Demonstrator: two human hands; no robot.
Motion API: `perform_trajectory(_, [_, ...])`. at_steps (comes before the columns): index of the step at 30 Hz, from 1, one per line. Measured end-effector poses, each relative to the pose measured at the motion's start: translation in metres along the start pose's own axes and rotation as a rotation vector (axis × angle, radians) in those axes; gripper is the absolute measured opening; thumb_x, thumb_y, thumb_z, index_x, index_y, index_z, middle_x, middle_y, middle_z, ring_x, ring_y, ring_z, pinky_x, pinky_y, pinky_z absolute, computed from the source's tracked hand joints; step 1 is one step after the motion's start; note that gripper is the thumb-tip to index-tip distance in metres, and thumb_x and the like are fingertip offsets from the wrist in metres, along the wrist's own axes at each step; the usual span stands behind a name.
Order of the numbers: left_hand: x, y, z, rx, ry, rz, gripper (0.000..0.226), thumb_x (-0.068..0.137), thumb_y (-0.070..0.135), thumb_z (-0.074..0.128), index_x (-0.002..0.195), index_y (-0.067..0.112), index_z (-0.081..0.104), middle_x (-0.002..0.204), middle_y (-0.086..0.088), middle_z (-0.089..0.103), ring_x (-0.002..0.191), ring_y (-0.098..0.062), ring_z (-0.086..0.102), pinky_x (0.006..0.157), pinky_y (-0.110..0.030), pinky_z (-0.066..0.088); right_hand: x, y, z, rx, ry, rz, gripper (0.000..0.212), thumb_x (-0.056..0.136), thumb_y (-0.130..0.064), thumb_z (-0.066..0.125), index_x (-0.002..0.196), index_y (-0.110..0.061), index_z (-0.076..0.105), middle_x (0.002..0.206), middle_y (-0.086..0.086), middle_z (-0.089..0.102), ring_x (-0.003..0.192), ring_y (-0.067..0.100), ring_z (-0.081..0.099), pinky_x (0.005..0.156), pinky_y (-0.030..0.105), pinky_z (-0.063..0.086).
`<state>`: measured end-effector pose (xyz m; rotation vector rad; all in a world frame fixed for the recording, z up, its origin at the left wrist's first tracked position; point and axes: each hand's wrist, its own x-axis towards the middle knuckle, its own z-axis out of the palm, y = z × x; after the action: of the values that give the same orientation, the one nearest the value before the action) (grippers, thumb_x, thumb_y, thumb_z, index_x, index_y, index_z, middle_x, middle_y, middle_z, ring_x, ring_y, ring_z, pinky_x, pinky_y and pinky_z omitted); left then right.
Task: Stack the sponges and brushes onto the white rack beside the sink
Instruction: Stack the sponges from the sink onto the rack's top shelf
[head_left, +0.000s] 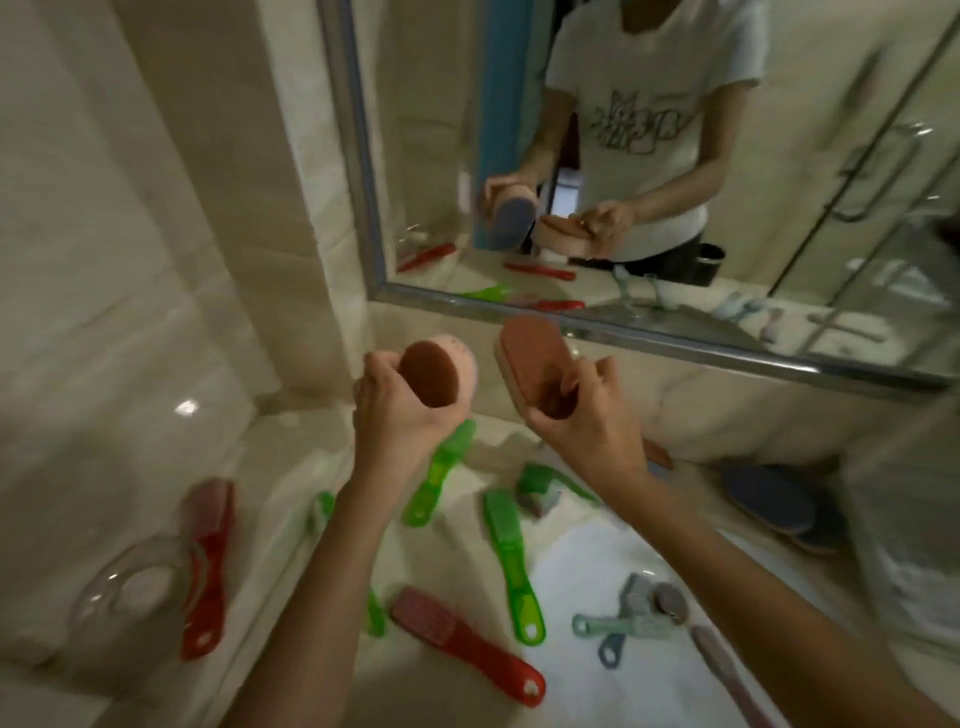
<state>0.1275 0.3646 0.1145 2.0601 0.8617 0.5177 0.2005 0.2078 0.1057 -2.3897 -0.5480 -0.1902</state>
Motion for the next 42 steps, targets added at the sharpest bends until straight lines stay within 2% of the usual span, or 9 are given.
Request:
perform_trajectory(3, [-0.027, 0.063, 0.034, -0.17, -0.136, 0.007, 0.081, 0.065, 0.039, 0.08, 0.126, 0.008, 0.036, 0.127, -0.009, 0.049, 0.117, -0.026, 0.051, 0.087, -0.025, 0.036, -0.012, 0.03, -0.068, -0.034, 0.137, 0.032, 0.042, 0.072, -0.03, 0.074, 0.095, -0.006, 0.049, 0.106, 0.012, 0.046, 0.082, 0.03, 0.056, 0.07, 0.038, 0.047])
perform_trajectory(8, [-0.081, 0.158, 0.088, -0.409, -0.316, 0.038, 0.109, 0.06, 0.058, 0.076, 0.143, 0.007, 0.027, 0.137, -0.009, 0.05, 0.12, -0.025, 0.053, 0.09, -0.029, 0.042, -0.035, 0.071, -0.164, -0.113, 0.302, 0.015, 0.046, 0.074, -0.041, 0.072, 0.1, -0.011, 0.047, 0.101, 0.0, 0.035, 0.081, 0.021, 0.053, 0.069, 0.032, 0.05])
perform_trajectory(14, [-0.158, 0.258, 0.138, -0.592, -0.356, 0.093, 0.078, 0.076, 0.045, 0.071, 0.132, 0.005, 0.034, 0.129, -0.009, 0.052, 0.114, -0.023, 0.056, 0.094, -0.033, 0.045, -0.051, 0.126, -0.283, -0.15, 0.437, 0.036, 0.042, 0.074, -0.038, 0.07, 0.091, -0.009, 0.046, 0.096, 0.002, 0.036, 0.079, 0.03, 0.054, 0.068, 0.037, 0.048])
perform_trajectory(22, [-0.206, 0.353, 0.203, -0.699, -0.504, 0.098, 0.044, 0.087, 0.034, 0.062, 0.12, 0.004, 0.055, 0.116, -0.011, 0.066, 0.101, -0.022, 0.064, 0.08, -0.037, 0.054, -0.047, 0.207, -0.399, -0.205, 0.434, 0.105, 0.041, 0.077, -0.046, 0.065, 0.088, -0.015, 0.041, 0.098, 0.004, 0.04, 0.094, 0.03, 0.052, 0.091, 0.046, 0.047])
perform_trajectory(26, [-0.211, 0.387, 0.224, -0.661, -0.566, 0.109, 0.034, 0.092, 0.027, 0.056, 0.115, 0.001, 0.059, 0.112, -0.009, 0.064, 0.095, -0.019, 0.061, 0.066, -0.028, 0.052, -0.033, 0.238, -0.43, -0.176, 0.429, 0.205, 0.046, 0.078, -0.046, 0.065, 0.101, -0.011, 0.046, 0.112, 0.011, 0.048, 0.096, 0.028, 0.053, 0.088, 0.045, 0.05])
perform_trajectory(30, [-0.203, 0.411, 0.242, -0.604, -0.589, 0.06, 0.033, 0.093, 0.021, 0.056, 0.119, 0.001, 0.054, 0.126, -0.013, 0.058, 0.104, -0.022, 0.057, 0.076, -0.027, 0.05, -0.02, 0.259, -0.443, -0.159, 0.423, 0.283, 0.057, 0.077, -0.046, 0.066, 0.116, -0.011, 0.043, 0.119, 0.013, 0.047, 0.103, 0.03, 0.054, 0.089, 0.045, 0.051])
perform_trajectory(32, [-0.197, 0.416, 0.25, -0.594, -0.625, 0.028, 0.041, 0.092, 0.02, 0.057, 0.129, 0.001, 0.049, 0.132, -0.014, 0.055, 0.11, -0.024, 0.057, 0.072, -0.026, 0.051, -0.015, 0.267, -0.444, -0.127, 0.409, 0.301, 0.059, 0.077, -0.046, 0.066, 0.119, -0.011, 0.041, 0.121, 0.013, 0.046, 0.105, 0.031, 0.053, 0.091, 0.046, 0.05])
perform_trajectory(39, [-0.189, 0.417, 0.269, -0.577, -0.676, -0.024, 0.039, 0.092, 0.016, 0.057, 0.128, 0.007, 0.049, 0.133, -0.012, 0.054, 0.121, -0.027, 0.053, 0.064, -0.023, 0.049, -0.007, 0.28, -0.439, -0.059, 0.379, 0.341, 0.063, 0.073, -0.047, 0.067, 0.12, -0.012, 0.043, 0.123, 0.013, 0.047, 0.11, 0.032, 0.053, 0.094, 0.048, 0.048])
perform_trajectory(42, [-0.185, 0.415, 0.273, -0.551, -0.672, -0.015, 0.039, 0.092, 0.019, 0.058, 0.128, 0.008, 0.049, 0.131, -0.012, 0.055, 0.113, -0.024, 0.057, 0.059, -0.022, 0.049, -0.005, 0.283, -0.439, -0.054, 0.382, 0.356, 0.062, 0.073, -0.048, 0.067, 0.118, -0.013, 0.044, 0.122, 0.012, 0.048, 0.11, 0.032, 0.054, 0.093, 0.048, 0.049])
